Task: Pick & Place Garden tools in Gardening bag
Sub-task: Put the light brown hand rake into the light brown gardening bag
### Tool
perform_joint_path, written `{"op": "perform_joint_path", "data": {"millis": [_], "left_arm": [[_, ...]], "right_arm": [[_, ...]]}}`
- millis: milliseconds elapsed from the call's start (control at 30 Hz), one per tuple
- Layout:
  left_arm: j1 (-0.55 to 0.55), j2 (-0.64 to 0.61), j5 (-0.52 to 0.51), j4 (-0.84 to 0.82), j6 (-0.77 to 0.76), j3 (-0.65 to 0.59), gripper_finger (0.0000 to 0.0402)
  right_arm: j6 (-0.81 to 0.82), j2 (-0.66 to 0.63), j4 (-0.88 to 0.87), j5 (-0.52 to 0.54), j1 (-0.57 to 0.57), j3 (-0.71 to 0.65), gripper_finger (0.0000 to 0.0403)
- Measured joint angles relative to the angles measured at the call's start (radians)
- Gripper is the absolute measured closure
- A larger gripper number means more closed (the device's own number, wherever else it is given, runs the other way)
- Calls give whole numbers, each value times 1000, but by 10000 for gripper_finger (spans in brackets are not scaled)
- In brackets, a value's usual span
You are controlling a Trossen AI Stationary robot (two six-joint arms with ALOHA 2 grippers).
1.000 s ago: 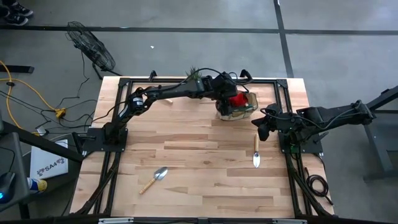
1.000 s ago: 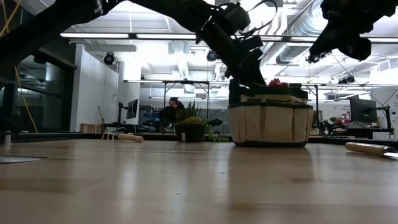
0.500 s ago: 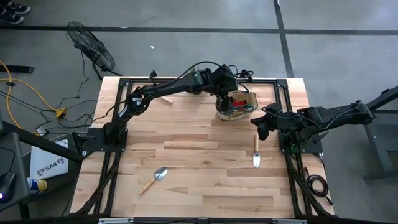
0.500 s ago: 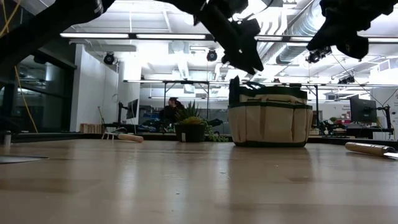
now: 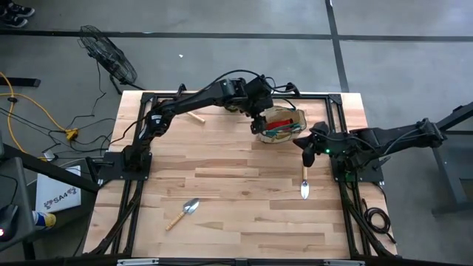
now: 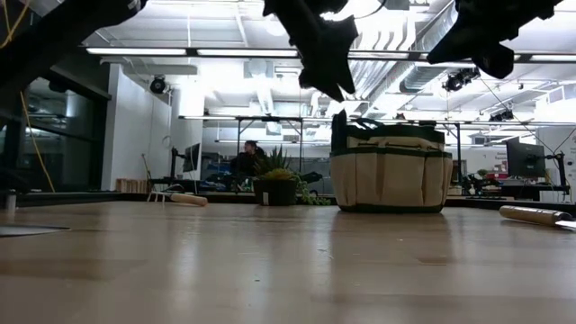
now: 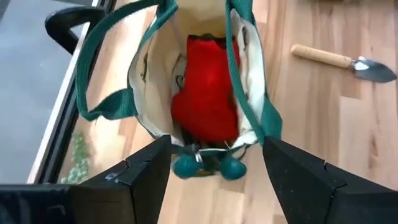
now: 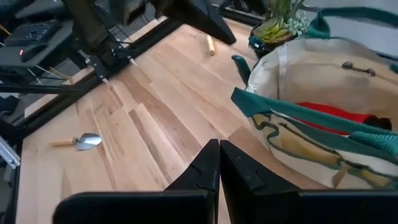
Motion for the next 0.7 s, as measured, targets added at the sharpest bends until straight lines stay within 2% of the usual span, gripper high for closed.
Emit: {"op": "perform_joint_path", "data": {"millis": [200, 300, 500, 700], "left_arm": [[0, -36, 25, -35, -55, 0, 155], [0, -57, 26, -50, -60, 0, 155], [-6, -82, 23, -141, -71, 0, 155], [-56, -88, -27, -218, -74, 0, 155]], "right_arm": [[82, 6, -11, -7, 0, 0, 400], [123, 5, -16, -43, 0, 0, 400], [236, 5, -65, -178, 0, 0, 400], [368, 5, -162, -328, 1, 0, 400]]}}
